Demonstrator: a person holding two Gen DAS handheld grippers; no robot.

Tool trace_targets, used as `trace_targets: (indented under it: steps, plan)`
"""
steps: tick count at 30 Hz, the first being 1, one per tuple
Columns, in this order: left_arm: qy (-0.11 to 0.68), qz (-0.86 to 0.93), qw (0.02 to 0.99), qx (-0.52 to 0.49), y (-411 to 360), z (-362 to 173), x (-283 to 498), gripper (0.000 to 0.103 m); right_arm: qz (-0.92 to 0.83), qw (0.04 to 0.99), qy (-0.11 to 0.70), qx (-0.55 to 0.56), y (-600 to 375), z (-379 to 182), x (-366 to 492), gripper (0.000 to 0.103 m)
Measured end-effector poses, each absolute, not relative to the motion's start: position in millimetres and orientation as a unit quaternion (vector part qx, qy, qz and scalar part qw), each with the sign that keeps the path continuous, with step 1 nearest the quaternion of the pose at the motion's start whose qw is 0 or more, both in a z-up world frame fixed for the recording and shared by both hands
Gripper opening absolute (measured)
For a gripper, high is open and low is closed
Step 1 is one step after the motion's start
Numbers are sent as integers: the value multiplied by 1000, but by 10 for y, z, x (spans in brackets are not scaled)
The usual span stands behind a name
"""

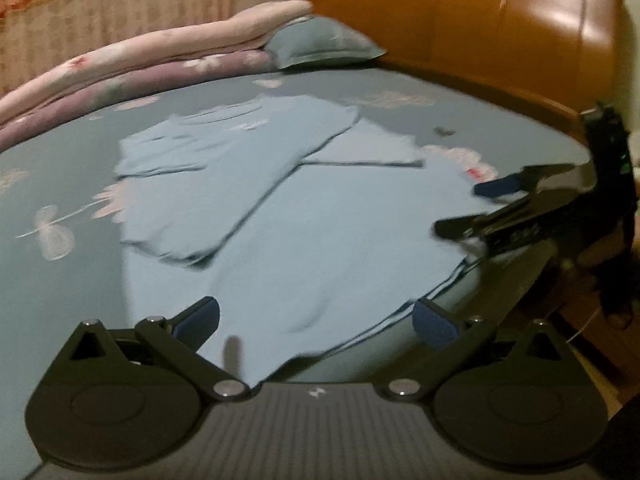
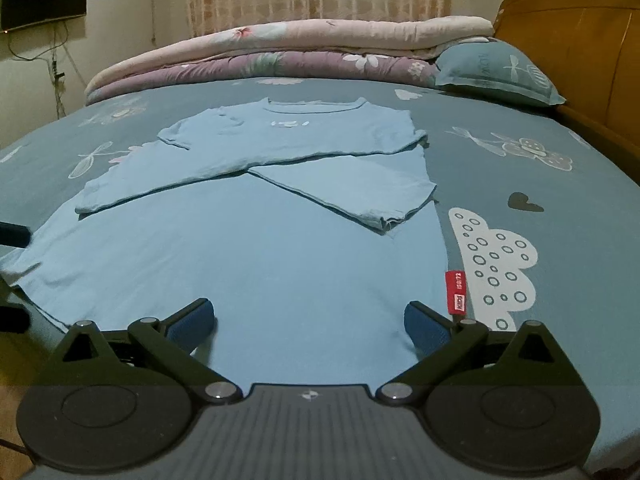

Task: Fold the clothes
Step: 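Raise the right gripper away from the folded shirt, then move both grippers to the shirt collar edge, side by side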

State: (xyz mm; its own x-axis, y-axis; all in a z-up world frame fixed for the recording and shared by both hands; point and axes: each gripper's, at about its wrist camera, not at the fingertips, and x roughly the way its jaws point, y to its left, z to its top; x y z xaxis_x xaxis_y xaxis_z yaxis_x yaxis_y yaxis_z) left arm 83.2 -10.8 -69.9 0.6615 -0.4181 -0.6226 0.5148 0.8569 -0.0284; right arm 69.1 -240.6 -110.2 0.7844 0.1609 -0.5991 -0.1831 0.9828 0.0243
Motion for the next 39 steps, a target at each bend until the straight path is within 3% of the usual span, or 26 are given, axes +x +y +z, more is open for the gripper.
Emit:
trace_targets:
  steps: [10, 15, 22, 25, 39]
  plan:
    - [337, -285, 893, 87, -134, -762, 485, 102, 89, 949, 303, -13, -2423, -1134, 613, 103]
    - [314, -277, 903, 96, -215, -695, 665, 102, 88, 950, 300, -14, -2415, -1137, 609, 103]
    - [349, -304, 883, 76, -239, -771, 726, 102, 110, 938, 326, -25, -2516, -1035, 523, 103]
    - [334, -278, 892, 127, -198, -715, 646, 102, 130, 932, 335, -39, -2573, -934, 463, 103]
    - [252, -260, 878, 314, -652, -667, 633, 102, 208, 875, 230, -373, -1650, -907, 181, 103]
